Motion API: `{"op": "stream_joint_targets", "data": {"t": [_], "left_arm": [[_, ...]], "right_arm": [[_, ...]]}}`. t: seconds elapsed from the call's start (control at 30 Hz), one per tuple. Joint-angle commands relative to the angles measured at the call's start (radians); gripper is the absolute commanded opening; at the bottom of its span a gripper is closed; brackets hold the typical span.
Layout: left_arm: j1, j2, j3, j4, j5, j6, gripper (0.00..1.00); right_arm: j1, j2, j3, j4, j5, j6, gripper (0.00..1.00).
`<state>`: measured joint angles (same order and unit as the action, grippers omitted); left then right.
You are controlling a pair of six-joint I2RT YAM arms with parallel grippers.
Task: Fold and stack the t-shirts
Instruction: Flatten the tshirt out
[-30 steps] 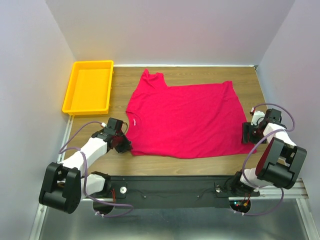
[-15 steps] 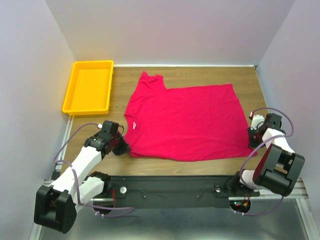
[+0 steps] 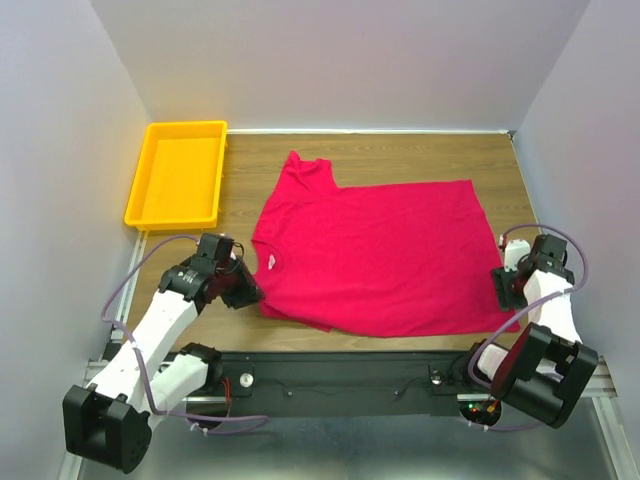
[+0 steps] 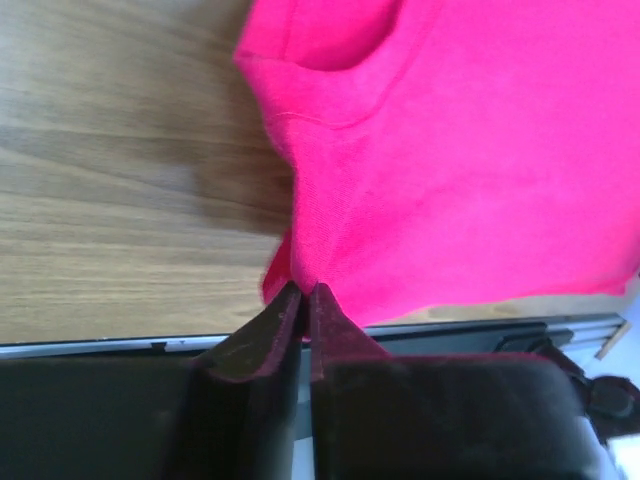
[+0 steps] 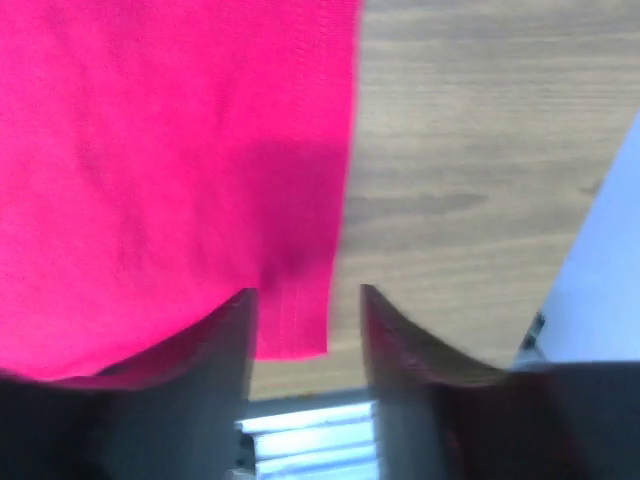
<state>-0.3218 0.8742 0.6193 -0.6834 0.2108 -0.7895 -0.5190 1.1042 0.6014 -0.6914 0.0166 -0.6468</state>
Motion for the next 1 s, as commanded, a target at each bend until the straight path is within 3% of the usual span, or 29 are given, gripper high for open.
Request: {"op": "stream_joint_targets", "data": {"t": [0.0, 0.07, 0.1, 0.17, 0.3, 0.43, 0.53, 0.63, 0.83, 0.97], "left_arm": [[-0.003, -0.052, 0.112, -0.024, 0.031, 0.085, 0.40], [-0.003, -0.078, 0.160, 0.002, 0.039, 0.110, 0.55], [-0.002, -0.089, 0.177, 0.010, 0.038, 0.124, 0.70], [-0.003, -0.080, 0.218, 0.040, 0.029, 0.179, 0.72], [-0.003, 0.046, 0.252, 0.238, 0.035, 0.283, 0.74], [-0.002, 0.268, 0.337, 0.612, 0.062, 0.416, 0.75], [0.007, 0.506, 0.482, 0.679, 0.042, 0.520, 0.75], [0.026, 0.754, 0.797, 0.673, 0.064, 0.591, 0.75], [0.133, 1.200, 1.228, 0.642, 0.215, 0.521, 0.75], [0.170, 1.341, 1.428, 0.631, 0.271, 0.480, 0.75]], "right_arm": [[-0.015, -0.023, 0.110, -0.026, -0.068, 0.013, 0.69], [-0.015, 0.020, 0.173, -0.030, -0.130, 0.032, 0.73], [-0.015, 0.048, 0.236, -0.031, -0.197, 0.054, 0.73], [-0.015, 0.144, 0.300, -0.031, -0.288, 0.059, 0.75], [-0.015, 0.363, 0.470, -0.022, -0.657, 0.055, 0.76], [0.013, 0.646, 0.691, 0.000, -0.843, 0.120, 0.77], [0.042, 0.853, 0.901, 0.004, -0.877, 0.208, 0.77], [0.103, 0.989, 1.060, 0.041, -0.816, 0.310, 0.76], [0.146, 1.186, 1.316, 0.153, -0.647, 0.539, 0.66], [0.160, 1.287, 1.467, 0.159, -0.603, 0.618, 0.63]]}}
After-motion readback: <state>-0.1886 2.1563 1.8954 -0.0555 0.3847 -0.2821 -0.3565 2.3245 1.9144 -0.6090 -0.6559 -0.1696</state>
